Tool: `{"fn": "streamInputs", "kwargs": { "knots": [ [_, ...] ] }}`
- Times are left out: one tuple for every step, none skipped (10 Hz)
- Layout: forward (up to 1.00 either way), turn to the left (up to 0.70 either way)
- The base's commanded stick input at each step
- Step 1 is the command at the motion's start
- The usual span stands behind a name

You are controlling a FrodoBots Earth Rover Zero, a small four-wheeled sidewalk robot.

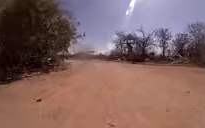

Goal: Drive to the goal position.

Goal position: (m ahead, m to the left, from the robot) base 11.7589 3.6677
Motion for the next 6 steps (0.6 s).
{"fn": "streamInputs", "kwargs": {
  "knots": [
    [1.00,0.00],
    [1.00,0.00],
    [1.00,0.00],
    [1.00,0.00],
    [1.00,0.00],
    [1.00,0.00]
  ]
}}
